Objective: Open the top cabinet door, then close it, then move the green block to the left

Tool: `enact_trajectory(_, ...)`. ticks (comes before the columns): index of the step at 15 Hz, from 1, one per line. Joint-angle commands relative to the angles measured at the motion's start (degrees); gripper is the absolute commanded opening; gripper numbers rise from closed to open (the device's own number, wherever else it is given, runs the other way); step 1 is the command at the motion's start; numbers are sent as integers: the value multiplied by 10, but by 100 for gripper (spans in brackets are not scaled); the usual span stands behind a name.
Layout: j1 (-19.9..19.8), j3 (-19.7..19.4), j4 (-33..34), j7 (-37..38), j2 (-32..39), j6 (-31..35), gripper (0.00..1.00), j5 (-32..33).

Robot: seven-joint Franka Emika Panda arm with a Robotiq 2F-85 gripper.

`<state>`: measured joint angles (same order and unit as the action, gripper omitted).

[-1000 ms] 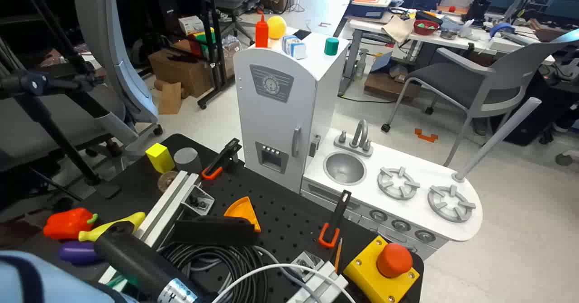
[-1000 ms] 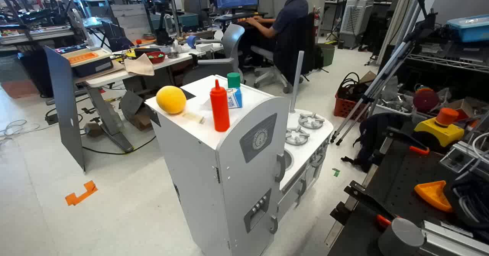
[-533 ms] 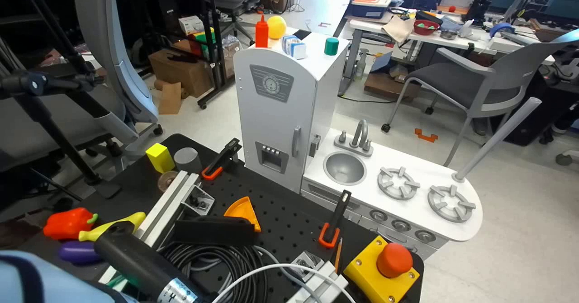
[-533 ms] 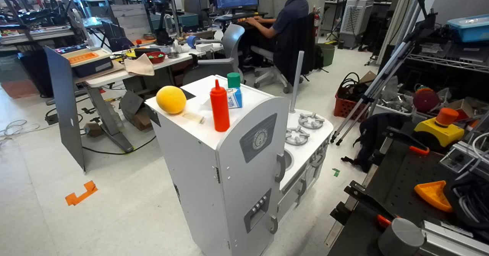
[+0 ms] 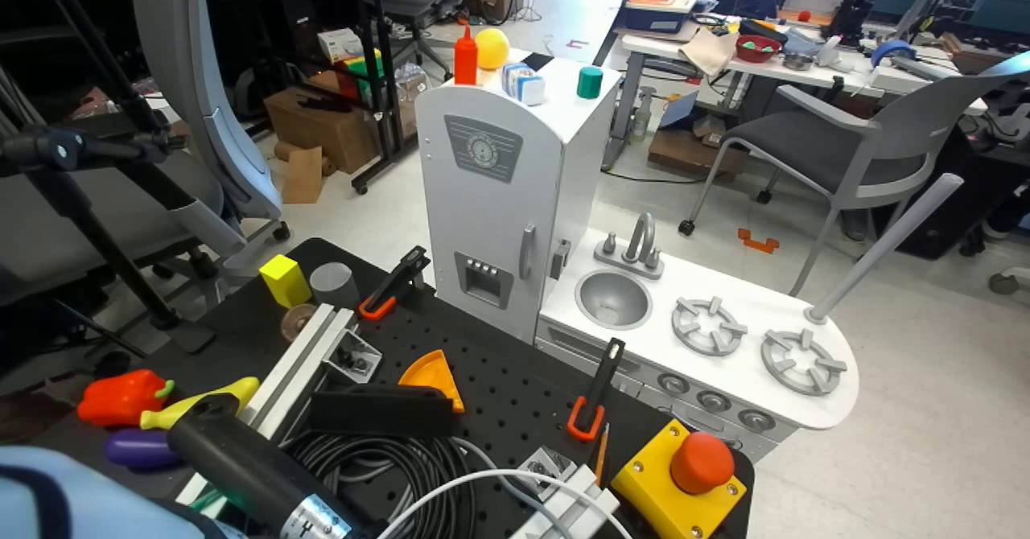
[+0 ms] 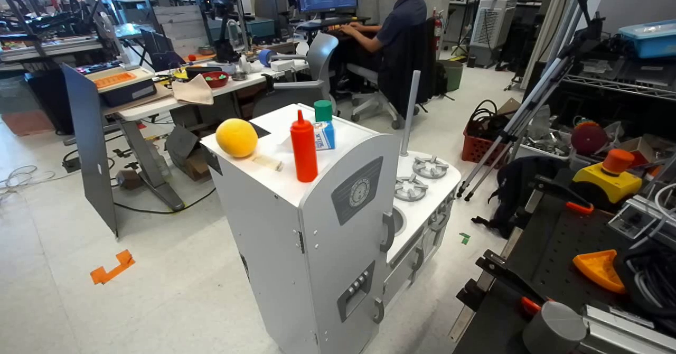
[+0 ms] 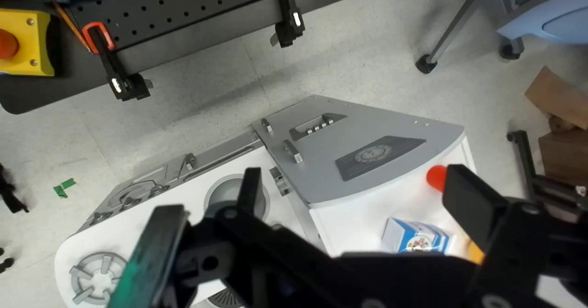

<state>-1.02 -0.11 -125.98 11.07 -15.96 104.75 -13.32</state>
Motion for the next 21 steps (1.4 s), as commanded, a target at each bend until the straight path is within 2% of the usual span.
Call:
enact_trajectory(1,-4,-4,68,15,118,62,100,-26)
enact_trajectory(6,12,7,177,82,292,158,100,-40)
enact_trajectory(11,42,5,300,163,431,150,100,-18)
enact_trajectory(16,51,5,341,175,493,121,100,-24)
enact_trajectory(21,50,8,335,168,519,86,100,-31)
